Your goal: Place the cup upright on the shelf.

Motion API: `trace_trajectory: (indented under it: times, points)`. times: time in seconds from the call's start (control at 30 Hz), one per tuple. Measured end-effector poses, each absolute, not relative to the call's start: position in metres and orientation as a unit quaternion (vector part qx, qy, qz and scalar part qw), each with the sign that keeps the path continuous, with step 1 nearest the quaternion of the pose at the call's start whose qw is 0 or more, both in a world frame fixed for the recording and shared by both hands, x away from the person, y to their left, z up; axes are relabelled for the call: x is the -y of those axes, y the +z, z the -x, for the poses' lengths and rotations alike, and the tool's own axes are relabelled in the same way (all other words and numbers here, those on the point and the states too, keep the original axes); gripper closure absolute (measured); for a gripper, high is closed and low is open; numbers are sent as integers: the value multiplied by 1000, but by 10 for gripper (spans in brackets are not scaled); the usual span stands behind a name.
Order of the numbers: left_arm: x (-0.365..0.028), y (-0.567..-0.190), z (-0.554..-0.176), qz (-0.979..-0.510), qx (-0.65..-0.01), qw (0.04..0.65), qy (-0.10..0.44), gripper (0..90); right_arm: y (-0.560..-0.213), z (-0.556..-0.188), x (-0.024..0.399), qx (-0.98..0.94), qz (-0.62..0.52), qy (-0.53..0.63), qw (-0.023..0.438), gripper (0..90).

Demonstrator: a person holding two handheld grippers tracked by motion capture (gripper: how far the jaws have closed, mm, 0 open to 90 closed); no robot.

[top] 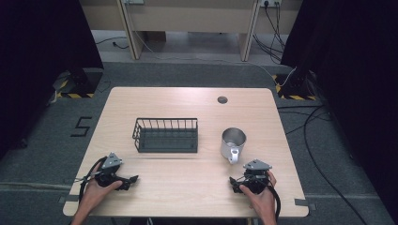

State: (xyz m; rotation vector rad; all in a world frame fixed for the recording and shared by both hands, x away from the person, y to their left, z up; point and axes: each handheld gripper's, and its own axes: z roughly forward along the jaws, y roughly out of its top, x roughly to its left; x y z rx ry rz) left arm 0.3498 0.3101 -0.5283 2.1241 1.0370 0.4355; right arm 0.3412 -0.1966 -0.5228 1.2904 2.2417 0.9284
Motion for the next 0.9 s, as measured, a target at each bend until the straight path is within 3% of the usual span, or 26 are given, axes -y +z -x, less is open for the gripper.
trace_trajectory:
  times: [0.17,0.9]
  points:
    - [-310,-528,-349,-825,-401,361,168,0,-521,-339,199,-792,-461,345,203,167]
    - [-312,-529,-343,-822,-407,361,170,0,-497,-329,196,-754,-431,433,241,153]
